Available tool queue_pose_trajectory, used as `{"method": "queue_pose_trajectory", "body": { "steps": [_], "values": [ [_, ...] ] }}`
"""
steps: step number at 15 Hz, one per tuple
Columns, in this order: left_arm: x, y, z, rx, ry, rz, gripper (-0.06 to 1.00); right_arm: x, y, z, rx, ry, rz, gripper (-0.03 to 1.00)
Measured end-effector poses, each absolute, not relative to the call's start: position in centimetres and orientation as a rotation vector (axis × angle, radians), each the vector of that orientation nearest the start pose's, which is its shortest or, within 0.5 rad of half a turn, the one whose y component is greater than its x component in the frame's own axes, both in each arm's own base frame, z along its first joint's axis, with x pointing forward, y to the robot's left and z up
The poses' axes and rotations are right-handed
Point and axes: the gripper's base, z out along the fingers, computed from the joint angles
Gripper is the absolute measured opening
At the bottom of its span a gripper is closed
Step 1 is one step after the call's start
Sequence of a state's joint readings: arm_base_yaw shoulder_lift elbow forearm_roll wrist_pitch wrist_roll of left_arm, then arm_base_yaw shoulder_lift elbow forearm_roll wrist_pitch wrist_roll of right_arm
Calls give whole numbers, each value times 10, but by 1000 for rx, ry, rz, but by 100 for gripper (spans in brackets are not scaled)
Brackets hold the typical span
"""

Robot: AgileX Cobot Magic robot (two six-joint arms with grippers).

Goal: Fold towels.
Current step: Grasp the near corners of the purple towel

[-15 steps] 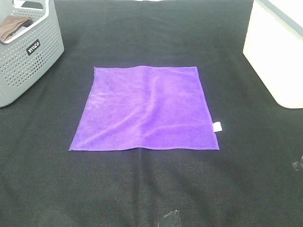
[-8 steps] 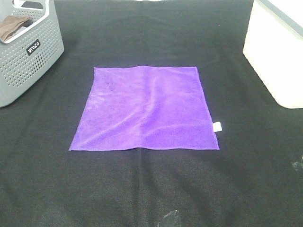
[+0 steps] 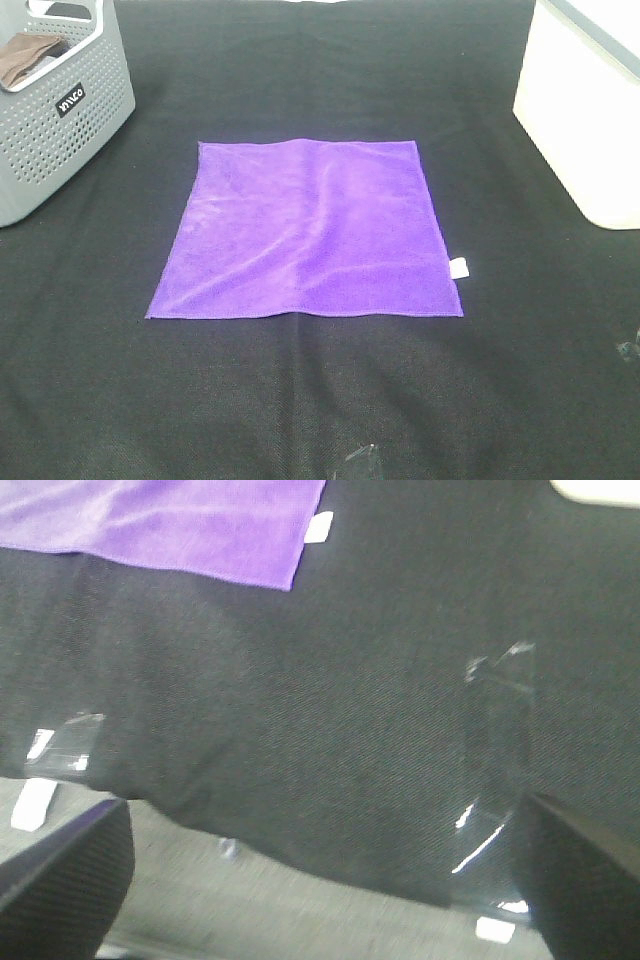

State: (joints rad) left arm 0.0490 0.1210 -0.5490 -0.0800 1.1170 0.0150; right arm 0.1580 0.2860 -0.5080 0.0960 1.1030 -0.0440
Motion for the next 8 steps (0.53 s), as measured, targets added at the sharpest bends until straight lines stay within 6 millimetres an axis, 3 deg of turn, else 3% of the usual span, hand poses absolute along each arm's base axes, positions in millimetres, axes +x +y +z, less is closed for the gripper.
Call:
{"method": "queue_pose_trajectory", "body": {
  "steps": [2,4,6,8],
  "values": [
    [40,-9,309,-42,2372,-129,99,71,21,296,-186,2481,216,96],
    [98,-9,330,-54,2567,-196,99,123,31,298,-208,2601,228,96],
    [153,-9,319,-11,2699,-234,99,172,42,279,-234,2685,268,96],
    [200,-17,302,77,2736,-391,99,214,55,262,-230,2694,370,96]
  ]
}}
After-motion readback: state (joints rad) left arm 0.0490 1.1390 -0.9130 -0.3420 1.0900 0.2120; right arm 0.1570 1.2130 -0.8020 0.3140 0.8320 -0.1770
